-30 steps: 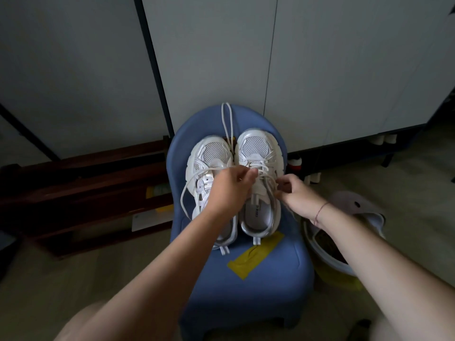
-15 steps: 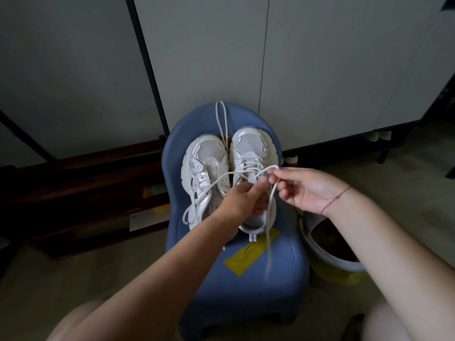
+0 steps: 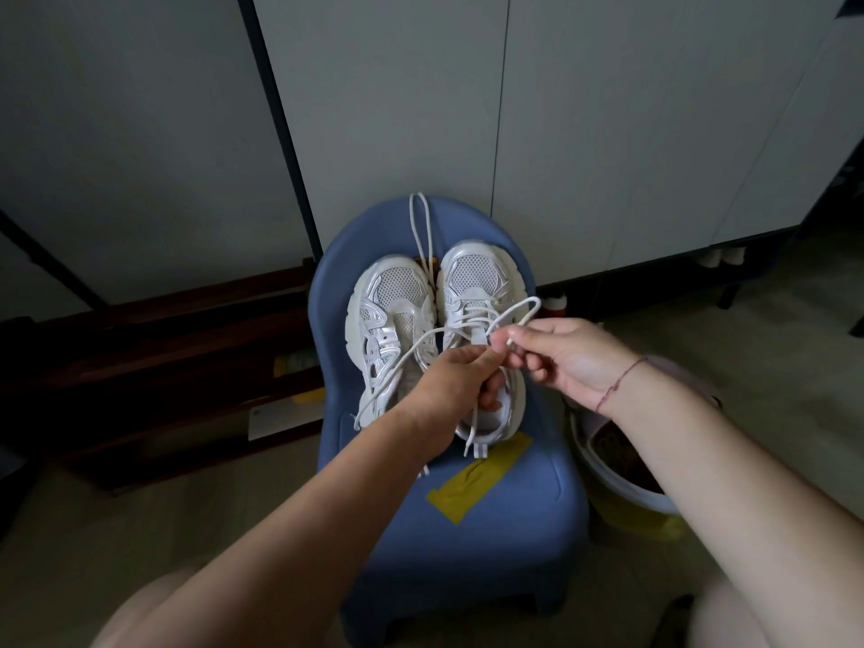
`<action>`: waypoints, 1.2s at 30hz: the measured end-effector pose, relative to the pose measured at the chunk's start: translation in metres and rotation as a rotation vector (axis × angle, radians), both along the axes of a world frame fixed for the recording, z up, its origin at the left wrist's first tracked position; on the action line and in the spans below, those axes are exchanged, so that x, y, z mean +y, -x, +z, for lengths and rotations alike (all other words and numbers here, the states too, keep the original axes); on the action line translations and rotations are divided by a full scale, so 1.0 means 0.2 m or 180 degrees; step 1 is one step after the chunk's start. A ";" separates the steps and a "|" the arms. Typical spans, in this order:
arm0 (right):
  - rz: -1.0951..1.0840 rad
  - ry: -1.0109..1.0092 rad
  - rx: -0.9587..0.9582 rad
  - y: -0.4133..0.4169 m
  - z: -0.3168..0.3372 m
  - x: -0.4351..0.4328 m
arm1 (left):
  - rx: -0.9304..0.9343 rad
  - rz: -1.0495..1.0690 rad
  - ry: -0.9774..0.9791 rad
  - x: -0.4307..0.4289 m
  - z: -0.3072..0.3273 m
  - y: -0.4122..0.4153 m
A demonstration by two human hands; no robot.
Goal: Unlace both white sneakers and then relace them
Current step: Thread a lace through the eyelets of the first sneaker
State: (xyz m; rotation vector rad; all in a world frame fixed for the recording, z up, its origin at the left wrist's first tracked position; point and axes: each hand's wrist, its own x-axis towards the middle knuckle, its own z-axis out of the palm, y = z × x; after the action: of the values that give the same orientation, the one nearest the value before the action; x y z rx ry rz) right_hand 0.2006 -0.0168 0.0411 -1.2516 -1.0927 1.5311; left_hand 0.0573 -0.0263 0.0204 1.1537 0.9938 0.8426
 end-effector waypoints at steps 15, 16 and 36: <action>-0.0754 0.0167 0.0559 -0.05 0.02 0.06 | 0.0002 0.0085 0.0149 0.00 0.01 0.01; -0.0996 0.0187 0.0675 -0.08 0.03 0.07 | 0.0016 0.0077 0.0136 0.00 0.01 0.02; -0.0193 0.0570 0.0064 0.05 -0.08 0.04 | 0.0108 0.0063 -0.0025 0.01 0.01 0.00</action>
State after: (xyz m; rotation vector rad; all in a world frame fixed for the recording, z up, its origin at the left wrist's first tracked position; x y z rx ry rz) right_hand 0.1904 -0.0094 0.0254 -1.3739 -0.9122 1.6197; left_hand 0.0570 -0.0240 0.0234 1.1699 1.0321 0.8458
